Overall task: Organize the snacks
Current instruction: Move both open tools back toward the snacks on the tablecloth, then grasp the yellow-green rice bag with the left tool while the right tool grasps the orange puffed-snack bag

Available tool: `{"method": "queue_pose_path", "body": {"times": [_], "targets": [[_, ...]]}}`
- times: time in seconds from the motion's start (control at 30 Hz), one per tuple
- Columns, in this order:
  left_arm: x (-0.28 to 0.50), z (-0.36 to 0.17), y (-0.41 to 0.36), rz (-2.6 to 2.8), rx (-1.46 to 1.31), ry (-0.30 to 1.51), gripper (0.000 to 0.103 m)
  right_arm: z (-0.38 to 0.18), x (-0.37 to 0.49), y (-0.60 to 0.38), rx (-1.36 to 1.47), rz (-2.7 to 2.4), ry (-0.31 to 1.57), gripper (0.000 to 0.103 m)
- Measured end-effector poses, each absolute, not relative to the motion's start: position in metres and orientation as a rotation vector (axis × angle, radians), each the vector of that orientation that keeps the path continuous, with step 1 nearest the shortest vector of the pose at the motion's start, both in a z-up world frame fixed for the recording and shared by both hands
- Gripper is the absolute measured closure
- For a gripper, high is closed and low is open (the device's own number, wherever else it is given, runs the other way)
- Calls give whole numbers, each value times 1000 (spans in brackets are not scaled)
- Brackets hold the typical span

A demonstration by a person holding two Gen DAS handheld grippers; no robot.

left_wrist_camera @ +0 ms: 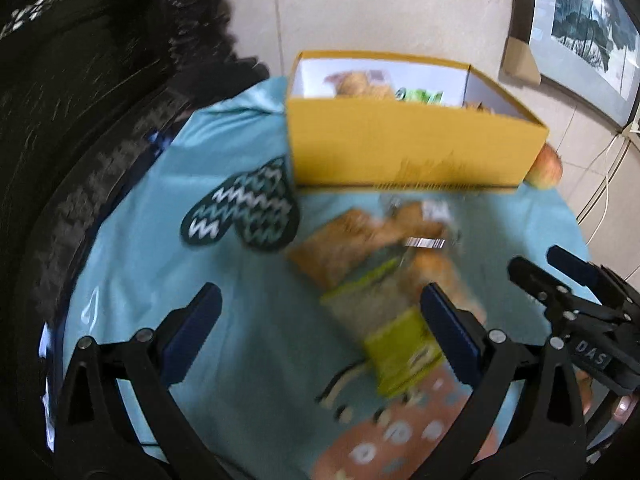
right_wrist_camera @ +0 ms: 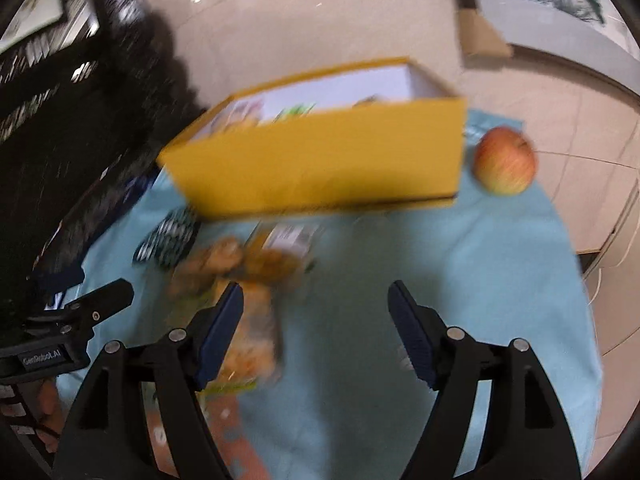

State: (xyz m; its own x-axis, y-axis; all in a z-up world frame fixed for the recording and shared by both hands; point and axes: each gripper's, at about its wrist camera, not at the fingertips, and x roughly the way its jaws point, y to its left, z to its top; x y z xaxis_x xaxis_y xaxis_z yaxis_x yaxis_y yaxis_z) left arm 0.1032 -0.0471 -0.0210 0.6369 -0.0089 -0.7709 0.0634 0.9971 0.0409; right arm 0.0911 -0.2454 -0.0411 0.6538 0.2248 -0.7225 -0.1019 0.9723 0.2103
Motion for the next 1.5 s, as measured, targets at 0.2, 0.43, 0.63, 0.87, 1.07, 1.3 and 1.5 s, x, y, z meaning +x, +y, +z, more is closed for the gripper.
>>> {"method": "queue_pose_path", "body": {"times": [0.2, 0.43, 0.63, 0.87, 1.07, 1.3, 1.5], "targets": [[92, -37, -22, 3, 37, 914, 2, -66, 96, -209, 105, 190, 899, 28], [94, -45, -11, 17, 27, 936, 2, -92, 114, -194, 135, 236, 995, 56], [99, -56, -32, -20, 68, 965, 2, -88, 99, -245, 294, 236, 995, 57], [118, -70, -76, -38, 70, 1034, 2, -77, 81, -302, 361, 183, 947, 57], [144, -84, -91, 32, -11, 1132, 2, -66, 76, -307, 354, 191, 897, 57], [152, -103, -100, 80, -34, 1175, 2, -70, 78, -317, 390, 184, 916, 57], [149, -99, -99, 76, -35, 1119, 24, -70, 77, -311, 372, 198, 922, 57]]}}
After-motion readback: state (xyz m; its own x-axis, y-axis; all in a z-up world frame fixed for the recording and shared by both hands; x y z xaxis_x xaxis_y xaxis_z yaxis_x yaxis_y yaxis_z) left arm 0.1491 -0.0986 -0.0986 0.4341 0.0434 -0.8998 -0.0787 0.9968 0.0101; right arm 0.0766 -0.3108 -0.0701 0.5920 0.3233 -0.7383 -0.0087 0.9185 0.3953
